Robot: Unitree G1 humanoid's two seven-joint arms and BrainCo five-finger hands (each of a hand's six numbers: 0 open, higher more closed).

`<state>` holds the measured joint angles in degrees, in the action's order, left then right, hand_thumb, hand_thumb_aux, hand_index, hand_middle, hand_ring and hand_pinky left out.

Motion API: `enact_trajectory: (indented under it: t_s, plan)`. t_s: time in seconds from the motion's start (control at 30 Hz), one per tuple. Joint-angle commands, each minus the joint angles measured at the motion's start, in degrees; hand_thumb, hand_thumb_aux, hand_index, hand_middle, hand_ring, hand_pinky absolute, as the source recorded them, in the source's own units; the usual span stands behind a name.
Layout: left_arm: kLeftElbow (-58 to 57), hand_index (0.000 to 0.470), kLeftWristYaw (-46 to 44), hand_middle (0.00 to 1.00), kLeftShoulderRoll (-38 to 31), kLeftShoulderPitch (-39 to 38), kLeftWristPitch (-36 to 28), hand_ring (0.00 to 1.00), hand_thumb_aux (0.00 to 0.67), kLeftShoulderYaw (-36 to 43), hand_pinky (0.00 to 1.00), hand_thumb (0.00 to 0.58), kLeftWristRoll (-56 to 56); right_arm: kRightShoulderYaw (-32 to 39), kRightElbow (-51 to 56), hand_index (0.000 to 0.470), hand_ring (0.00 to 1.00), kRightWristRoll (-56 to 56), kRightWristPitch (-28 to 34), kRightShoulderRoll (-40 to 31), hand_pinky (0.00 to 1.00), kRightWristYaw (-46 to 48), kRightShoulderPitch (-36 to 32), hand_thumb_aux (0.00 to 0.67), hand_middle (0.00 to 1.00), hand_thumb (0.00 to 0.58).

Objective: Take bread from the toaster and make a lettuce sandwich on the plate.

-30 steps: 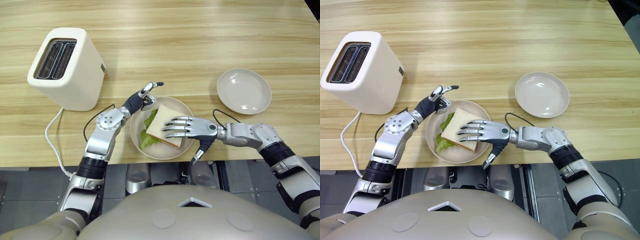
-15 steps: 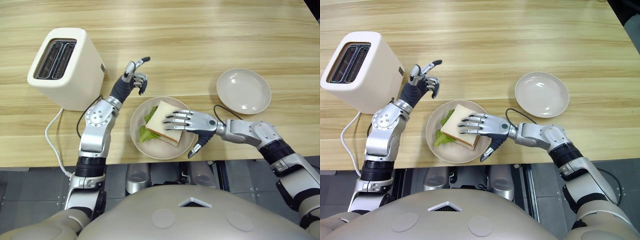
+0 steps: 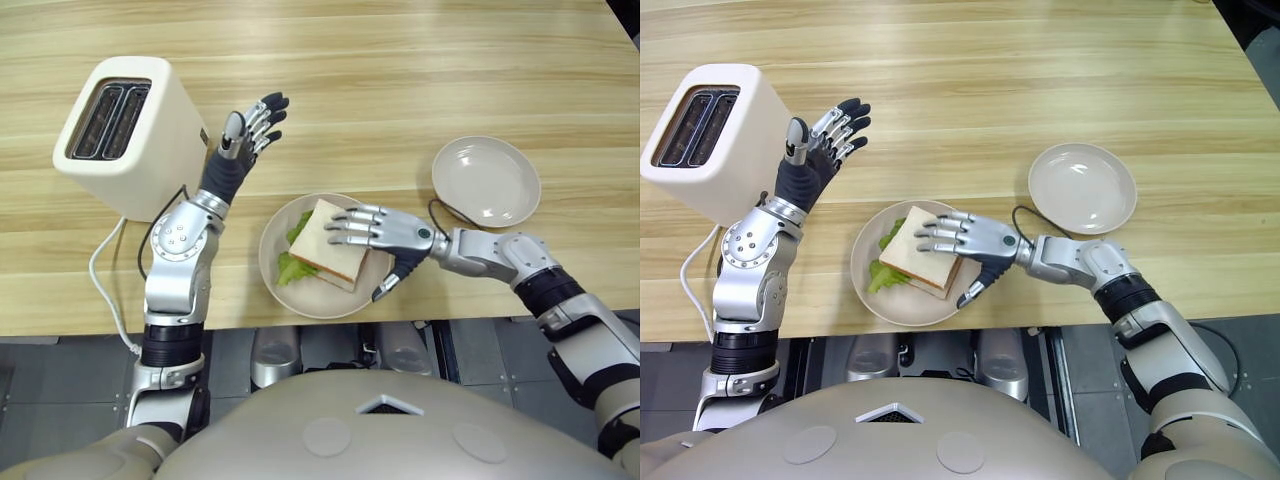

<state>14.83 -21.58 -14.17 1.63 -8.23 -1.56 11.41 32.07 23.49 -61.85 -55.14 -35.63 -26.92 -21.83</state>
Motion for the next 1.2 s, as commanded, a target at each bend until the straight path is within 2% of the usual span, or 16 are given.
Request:
enact_trajectory:
  t_s: [0.03, 0.17, 0.3, 0.33, 0.4, 0.43, 0.47, 0.53, 0.63, 0.7, 0.8, 0.9, 0.97, 1.07, 1.2]
  plan:
    - [0.04, 0.0, 0.31, 0.0, 0.12, -0.71, -0.56, 0.0, 0.0, -0.81, 0.0, 0.0, 0.92, -3.07, -3.92, 0.0, 0.0, -0.2, 1.34, -0.6, 0.0, -5.37, 0.21, 0.0, 0.0, 0.0]
    - [0.39, 0.0, 0.51, 0.0, 0.21, -0.61, -0.77, 0.0, 0.0, -0.95, 0.0, 0.0, 1.33, -7.33, -6.72, 0.0, 0.0, 2.92, 1.31, -0.55, 0.0, -9.68, 1.03, 0.0, 0.0, 0.0]
    - [2.38, 0.0, 0.41, 0.0, -0.13, -1.76, -0.54, 0.0, 0.0, -1.36, 0.0, 0.0, 1.72, -11.32, -6.54, 0.0, 0.0, 16.99, -2.28, 0.93, 0.0, -7.28, 2.25, 0.0, 0.0, 0.0]
    - [3.46, 0.056, -0.22, 0.0, -0.59, -2.65, 0.08, 0.0, 0.081, -1.31, 0.0, 0.132, 1.71, -10.79, -5.13, 0.298, 0.0, 23.86, -3.26, 1.37, 0.0, -4.08, 2.66, 0.434, 0.0, 0.508]
    - [5.63, 0.056, -2.11, 0.0, -1.95, -5.01, 1.73, 0.0, 0.081, -0.93, 0.0, 0.132, 1.59, -9.39, -3.01, 0.298, 0.0, 35.43, -4.26, 1.53, 0.0, 2.17, 3.67, 0.434, 0.0, 0.508]
    - [7.03, 0.46, -4.3, 0.15, -3.1, -7.1, 2.4, 0.15, 0.67, -0.95, 0.15, 0.58, 2.64, -8.07, -1.76, 0.46, 1.0, 43.06, -3.73, 1.21, 1.0, 7.74, 4.48, 0.67, 1.0, 0.58]
    - [8.07, 0.46, -5.79, 1.0, -3.86, -8.55, 2.7, 1.0, 0.67, -1.01, 1.0, 0.58, 3.5, -7.31, -1.18, 0.46, 1.0, 48.15, -3.23, 0.9, 1.0, 11.72, 5.14, 0.67, 1.0, 0.58]
    - [10.21, 0.46, -8.58, 1.0, -5.7, -11.79, 3.62, 1.0, 0.67, -1.65, 1.0, 0.58, 5.33, -5.6, -2.22, 0.46, 1.0, 60.85, -0.64, -0.14, 1.0, 21.84, 7.18, 0.67, 1.0, 0.58]
    - [12.68, 0.46, -15.97, 1.0, -10.62, -18.86, 5.45, 1.0, 0.67, -2.22, 1.0, 0.58, 8.45, -1.79, -10.19, 0.46, 1.0, 84.16, 8.06, -4.04, 1.0, 44.54, 13.01, 0.67, 1.0, 0.58]
    - [11.69, 0.46, -21.61, 1.0, -14.39, -24.76, 7.24, 1.0, 0.67, -2.07, 1.0, 0.58, 9.58, -1.42, -12.75, 0.46, 1.0, 90.91, 12.91, -7.56, 1.0, 57.32, 16.45, 0.67, 1.0, 0.58]
    - [7.23, 0.46, -26.06, 1.0, -18.81, -31.14, 11.66, 1.0, 0.67, -1.09, 1.0, 0.58, 6.18, -2.66, -12.23, 0.46, 1.0, 88.64, 15.9, -11.78, 1.0, 66.87, 18.95, 0.67, 1.0, 0.58]
    - [4.18, 0.46, -27.04, 1.0, -20.81, -34.63, 15.41, 1.0, 0.67, -0.59, 1.0, 0.58, 2.53, -5.01, -12.82, 0.46, 1.0, 83.77, 17.14, -13.85, 1.0, 70.02, 20.41, 0.67, 1.0, 0.58]
    - [2.47, 0.46, -26.18, 1.0, -22.01, -36.3, 17.4, 1.0, 0.67, 0.8, 1.0, 0.58, -2.34, -6.19, -11.28, 0.46, 1.0, 76.51, 17.0, -14.05, 1.0, 69.96, 20.14, 0.67, 1.0, 0.58]
    - [0.87, 0.46, -24.38, 1.0, -22.71, -36.77, 19.11, 1.0, 0.67, 3.0, 1.0, 0.58, -8.51, -6.3, -9.24, 0.46, 1.0, 66.07, 16.61, -13.94, 1.0, 69.05, 20.15, 0.67, 1.0, 0.58]
    - [-2.02, 0.46, -19.74, 1.0, -21.97, -33.41, 20.27, 1.0, 0.67, 6.08, 1.0, 0.58, -16.91, -6.66, -10.01, 0.46, 1.0, 57.5, 16.71, -12.4, 1.0, 67.9, 20.72, 0.67, 1.0, 0.58]
